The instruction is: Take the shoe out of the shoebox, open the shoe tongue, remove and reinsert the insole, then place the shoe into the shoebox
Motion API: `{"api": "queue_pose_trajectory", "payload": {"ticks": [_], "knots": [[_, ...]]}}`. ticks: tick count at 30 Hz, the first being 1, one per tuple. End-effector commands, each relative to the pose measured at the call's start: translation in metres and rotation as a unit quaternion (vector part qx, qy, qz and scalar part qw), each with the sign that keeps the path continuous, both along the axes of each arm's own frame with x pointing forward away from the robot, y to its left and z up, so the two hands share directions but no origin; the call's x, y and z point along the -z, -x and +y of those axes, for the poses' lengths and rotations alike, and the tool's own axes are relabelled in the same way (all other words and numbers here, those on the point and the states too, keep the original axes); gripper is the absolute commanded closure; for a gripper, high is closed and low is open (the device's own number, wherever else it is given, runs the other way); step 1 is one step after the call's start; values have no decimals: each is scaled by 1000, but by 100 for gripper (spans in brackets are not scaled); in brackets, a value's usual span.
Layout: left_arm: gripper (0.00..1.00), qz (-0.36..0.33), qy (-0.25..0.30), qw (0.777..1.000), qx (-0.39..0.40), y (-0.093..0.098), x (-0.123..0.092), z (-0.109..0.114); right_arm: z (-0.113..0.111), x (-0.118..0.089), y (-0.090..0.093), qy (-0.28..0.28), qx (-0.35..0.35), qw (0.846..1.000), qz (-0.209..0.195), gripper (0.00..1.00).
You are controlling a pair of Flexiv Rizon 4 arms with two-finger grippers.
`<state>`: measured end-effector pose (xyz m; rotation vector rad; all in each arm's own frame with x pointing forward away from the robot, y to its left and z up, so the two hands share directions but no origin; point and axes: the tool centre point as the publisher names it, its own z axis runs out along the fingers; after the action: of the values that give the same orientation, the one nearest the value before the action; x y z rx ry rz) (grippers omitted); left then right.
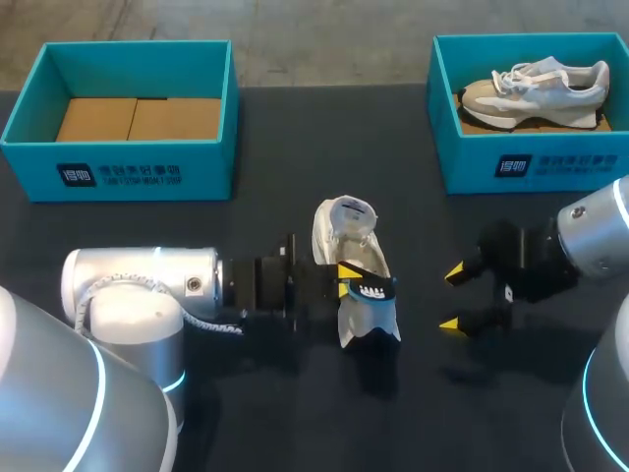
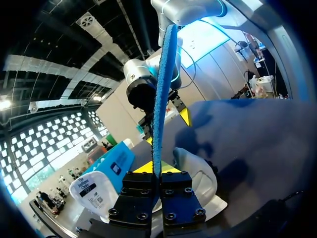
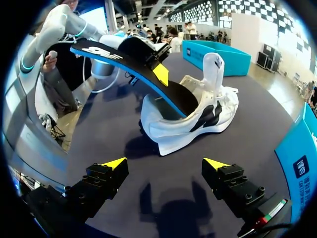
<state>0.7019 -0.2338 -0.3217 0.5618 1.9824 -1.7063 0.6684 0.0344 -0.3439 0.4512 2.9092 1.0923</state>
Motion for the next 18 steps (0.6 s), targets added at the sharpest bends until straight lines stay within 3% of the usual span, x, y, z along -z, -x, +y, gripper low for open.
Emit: {"api": "queue_pose_trajectory", "payload": {"ticks": [1, 18], "knots": [[100, 0, -8, 1000, 4, -6, 4, -4, 0, 0, 1, 0, 0, 1000, -1, 0], [100, 4, -38, 999, 5, -12, 20, -9, 0, 0, 1, 0, 0, 1000, -1, 0]]}}
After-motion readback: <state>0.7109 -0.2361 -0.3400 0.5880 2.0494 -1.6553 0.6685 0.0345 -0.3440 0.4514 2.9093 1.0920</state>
